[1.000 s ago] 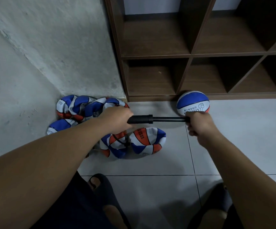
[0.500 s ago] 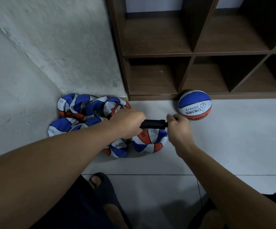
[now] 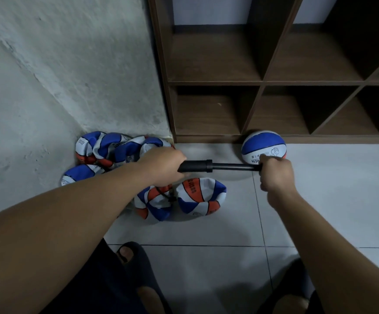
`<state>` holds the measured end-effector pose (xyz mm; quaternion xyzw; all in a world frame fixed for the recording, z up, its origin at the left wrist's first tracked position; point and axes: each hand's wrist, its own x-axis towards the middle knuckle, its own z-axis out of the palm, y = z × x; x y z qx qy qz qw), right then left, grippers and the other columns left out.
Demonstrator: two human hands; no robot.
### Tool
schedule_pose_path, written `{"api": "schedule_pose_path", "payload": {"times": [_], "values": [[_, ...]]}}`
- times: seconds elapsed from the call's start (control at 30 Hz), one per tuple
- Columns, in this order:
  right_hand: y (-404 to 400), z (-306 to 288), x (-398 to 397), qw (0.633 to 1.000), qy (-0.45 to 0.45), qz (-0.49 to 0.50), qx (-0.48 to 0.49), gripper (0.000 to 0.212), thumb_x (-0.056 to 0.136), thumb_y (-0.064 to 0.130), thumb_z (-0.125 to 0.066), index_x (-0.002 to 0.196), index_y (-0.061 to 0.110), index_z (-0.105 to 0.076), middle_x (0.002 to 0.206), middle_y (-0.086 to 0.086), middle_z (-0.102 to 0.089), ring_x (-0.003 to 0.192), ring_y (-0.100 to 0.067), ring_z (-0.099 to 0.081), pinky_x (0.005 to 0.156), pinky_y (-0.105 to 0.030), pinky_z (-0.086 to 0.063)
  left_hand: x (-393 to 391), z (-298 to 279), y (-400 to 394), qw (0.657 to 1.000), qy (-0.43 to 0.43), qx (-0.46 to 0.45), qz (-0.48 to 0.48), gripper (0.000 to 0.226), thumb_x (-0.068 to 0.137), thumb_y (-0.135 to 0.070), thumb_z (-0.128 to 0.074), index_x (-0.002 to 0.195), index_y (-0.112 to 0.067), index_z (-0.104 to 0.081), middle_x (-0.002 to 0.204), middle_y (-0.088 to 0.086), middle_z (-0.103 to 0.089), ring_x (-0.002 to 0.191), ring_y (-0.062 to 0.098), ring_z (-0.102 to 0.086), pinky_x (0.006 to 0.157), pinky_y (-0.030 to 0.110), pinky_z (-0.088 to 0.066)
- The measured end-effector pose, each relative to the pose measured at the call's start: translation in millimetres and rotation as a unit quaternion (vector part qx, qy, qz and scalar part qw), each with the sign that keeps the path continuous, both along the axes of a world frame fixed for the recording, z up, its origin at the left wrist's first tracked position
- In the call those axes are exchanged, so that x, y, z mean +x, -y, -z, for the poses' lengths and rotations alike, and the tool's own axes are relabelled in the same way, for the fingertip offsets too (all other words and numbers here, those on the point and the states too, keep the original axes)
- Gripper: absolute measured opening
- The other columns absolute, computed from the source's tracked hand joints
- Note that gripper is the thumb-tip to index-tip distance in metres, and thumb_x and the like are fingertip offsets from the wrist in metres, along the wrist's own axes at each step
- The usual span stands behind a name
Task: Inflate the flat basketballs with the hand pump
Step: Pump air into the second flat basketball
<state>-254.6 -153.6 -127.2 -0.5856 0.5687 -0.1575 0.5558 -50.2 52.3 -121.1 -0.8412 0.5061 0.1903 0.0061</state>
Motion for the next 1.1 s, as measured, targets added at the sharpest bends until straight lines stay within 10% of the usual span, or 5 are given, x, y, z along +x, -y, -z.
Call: {"api": "schedule_pose_path", "payload": {"times": [0.37,0.87,1.1], "values": [[-70.6,12.1,19.9,0.996,0.021,-0.076,0.045,0.028,0.108,0.027,-0.046,0.087,0.012,-0.055,0.073,-0.008,-0.04,0.066,-0.022,-0.037,0.067,-0.042,-0.034,-25.9,-15.6,15.4,0.996,0.077,0.021,0.049,0.017,0.09,-0.022,-0.064,0.074,-0.025,-0.06,0.069,-0.003,-0.059,0.06,0.018,-0.059,0.051,0.032,-0.043],[16.4,-6.4,-4.0,0.994,-0.002,-0.091,0.064,0.014,0.099,0.021,-0.057,0.085,0.017,-0.054,0.066,-0.006,-0.049,0.049,-0.019,-0.037,0.048,-0.028,-0.031,10.4,-5.8,-4.0,1.0,0.014,0.019,-0.002,0.029,0.098,-0.06,-0.066,0.088,-0.033,-0.066,0.073,-0.007,-0.066,0.063,0.012,-0.065,0.06,0.039,-0.059],[-29.6,0.2,13.8,0.997,-0.006,-0.078,-0.024,0.021,0.1,0.023,-0.05,0.087,0.009,-0.06,0.074,-0.006,-0.047,0.071,-0.026,-0.042,0.063,-0.04,-0.036,-15.4,-17.5,17.5,1.0,0.015,0.018,0.019,0.029,0.102,-0.041,-0.063,0.078,-0.026,-0.061,0.07,-0.003,-0.061,0.057,0.015,-0.059,0.049,0.029,-0.04]]}}
